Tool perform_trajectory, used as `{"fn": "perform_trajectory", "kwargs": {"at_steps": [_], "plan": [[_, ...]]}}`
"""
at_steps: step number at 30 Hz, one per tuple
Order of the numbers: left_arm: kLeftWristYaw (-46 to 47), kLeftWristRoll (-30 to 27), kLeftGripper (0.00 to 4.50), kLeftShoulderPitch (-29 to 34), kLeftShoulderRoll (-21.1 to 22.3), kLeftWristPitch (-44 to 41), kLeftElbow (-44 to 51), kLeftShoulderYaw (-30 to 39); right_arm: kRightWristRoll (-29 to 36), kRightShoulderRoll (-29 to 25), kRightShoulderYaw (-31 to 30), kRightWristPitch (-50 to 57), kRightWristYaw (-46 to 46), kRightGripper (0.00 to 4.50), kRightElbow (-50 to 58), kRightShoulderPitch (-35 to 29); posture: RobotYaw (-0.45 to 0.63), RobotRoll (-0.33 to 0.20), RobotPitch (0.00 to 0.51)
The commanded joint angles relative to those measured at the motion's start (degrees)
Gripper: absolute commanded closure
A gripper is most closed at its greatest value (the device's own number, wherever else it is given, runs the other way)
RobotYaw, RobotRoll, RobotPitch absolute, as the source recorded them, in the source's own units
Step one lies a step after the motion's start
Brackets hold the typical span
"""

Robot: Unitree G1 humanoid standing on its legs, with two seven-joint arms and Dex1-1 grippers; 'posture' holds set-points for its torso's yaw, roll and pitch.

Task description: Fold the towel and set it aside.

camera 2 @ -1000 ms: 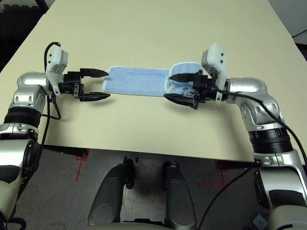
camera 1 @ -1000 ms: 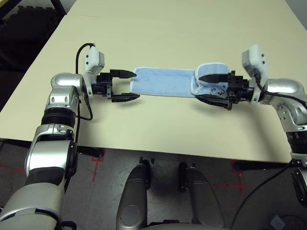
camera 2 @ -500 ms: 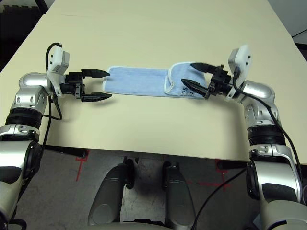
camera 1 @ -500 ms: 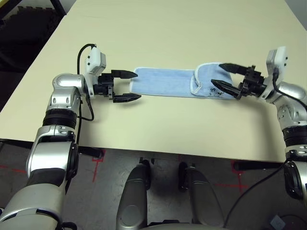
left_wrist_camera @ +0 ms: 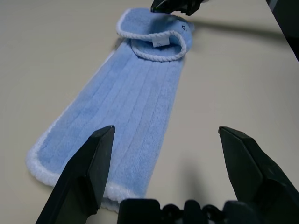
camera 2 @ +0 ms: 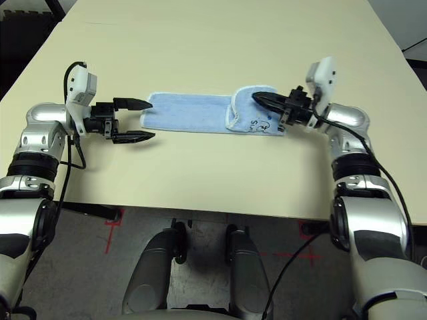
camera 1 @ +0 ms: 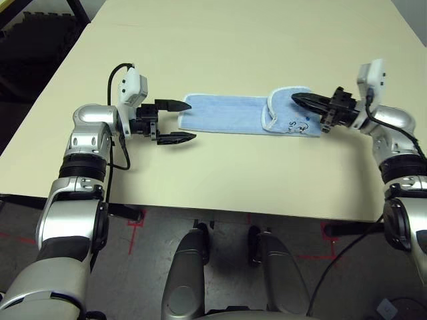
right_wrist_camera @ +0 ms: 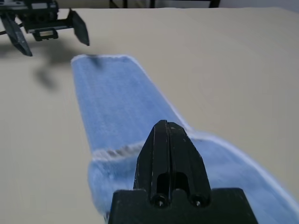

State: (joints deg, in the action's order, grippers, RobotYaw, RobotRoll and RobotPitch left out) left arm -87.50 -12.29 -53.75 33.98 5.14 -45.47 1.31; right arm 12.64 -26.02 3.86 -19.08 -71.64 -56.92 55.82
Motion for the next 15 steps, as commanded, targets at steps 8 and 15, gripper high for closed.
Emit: {"fn": "perform_trajectory", "kwargs": {"at_steps": [8,15], "plan": [[0.18,-0.91,0.0,1.6,0.47,-1.47,3.34,-0.01,-9.38,0.85,-4.33,-4.0,8.62,4.49,-9.64,-4.57,0.12,0.0,0.228],[0.4,-0.85,0.0,1.47,0.49,-1.45,3.18,-0.04,-3.36,1.26,1.3,-4.51,7.72,4.49,-6.57,-2.73,0.11,0.0,0.223]]}}
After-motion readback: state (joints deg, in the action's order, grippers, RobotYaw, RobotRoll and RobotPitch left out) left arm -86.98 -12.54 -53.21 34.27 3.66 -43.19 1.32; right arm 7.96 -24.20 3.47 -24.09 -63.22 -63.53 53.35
